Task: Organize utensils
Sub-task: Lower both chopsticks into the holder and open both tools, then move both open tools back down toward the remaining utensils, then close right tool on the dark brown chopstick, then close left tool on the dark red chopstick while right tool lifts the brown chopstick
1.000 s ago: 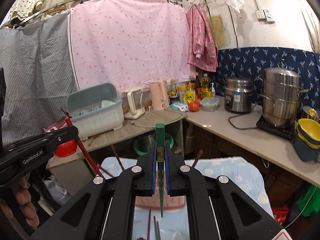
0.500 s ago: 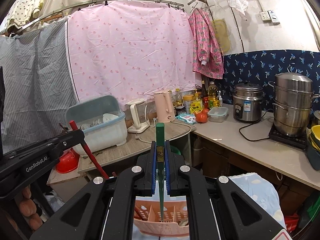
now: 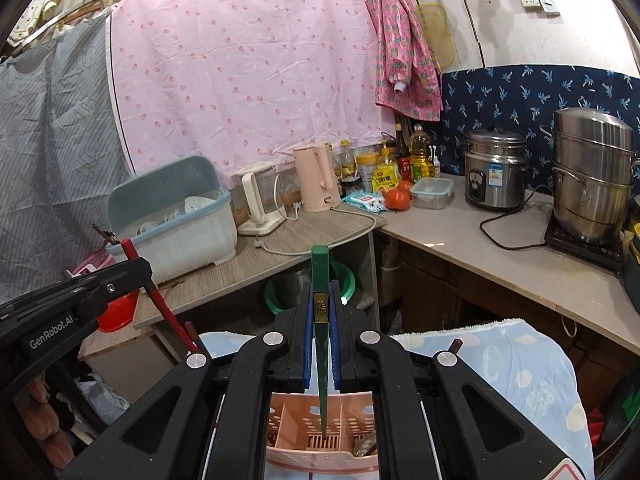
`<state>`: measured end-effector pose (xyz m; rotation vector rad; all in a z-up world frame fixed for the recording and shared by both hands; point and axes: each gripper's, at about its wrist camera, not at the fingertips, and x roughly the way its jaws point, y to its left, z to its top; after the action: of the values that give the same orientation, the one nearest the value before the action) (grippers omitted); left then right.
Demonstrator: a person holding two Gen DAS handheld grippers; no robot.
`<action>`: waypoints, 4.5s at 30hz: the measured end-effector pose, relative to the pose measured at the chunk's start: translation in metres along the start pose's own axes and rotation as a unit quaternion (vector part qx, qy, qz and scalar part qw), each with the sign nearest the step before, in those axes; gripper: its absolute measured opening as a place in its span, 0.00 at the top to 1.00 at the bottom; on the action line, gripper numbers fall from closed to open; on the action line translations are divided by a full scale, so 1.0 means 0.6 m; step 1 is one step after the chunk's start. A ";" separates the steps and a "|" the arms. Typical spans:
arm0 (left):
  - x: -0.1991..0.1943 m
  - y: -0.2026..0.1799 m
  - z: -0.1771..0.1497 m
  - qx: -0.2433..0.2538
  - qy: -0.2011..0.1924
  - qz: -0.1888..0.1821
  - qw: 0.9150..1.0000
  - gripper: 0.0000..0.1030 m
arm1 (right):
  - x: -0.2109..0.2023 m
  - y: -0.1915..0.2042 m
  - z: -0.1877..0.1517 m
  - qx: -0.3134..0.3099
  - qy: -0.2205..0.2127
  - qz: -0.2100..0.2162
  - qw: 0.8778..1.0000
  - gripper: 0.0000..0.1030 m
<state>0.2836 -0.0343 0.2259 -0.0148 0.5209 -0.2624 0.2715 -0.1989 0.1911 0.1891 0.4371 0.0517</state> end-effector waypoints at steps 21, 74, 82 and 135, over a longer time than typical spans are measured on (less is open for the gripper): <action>0.045 -0.004 -0.030 0.000 0.028 0.024 0.999 0.48 | 0.024 -0.033 -0.035 0.017 0.011 -0.031 0.999 0.57; -0.095 -0.051 -0.299 0.003 0.125 -0.002 0.992 0.47 | -0.213 -0.074 -0.281 0.048 0.088 -0.033 0.994 0.57; -0.062 -0.070 -0.404 0.007 0.192 -0.008 0.981 0.47 | -0.205 -0.099 -0.370 0.053 0.146 -0.041 0.987 0.57; -0.004 -0.151 -0.543 0.047 0.285 -0.038 0.957 0.55 | -0.155 -0.114 -0.512 0.000 0.243 -0.065 0.968 0.90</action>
<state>0.0988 -0.1044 -0.0485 0.1385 1.0839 -0.3694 0.0575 -0.2221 -0.0563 0.1453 0.9390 -0.0324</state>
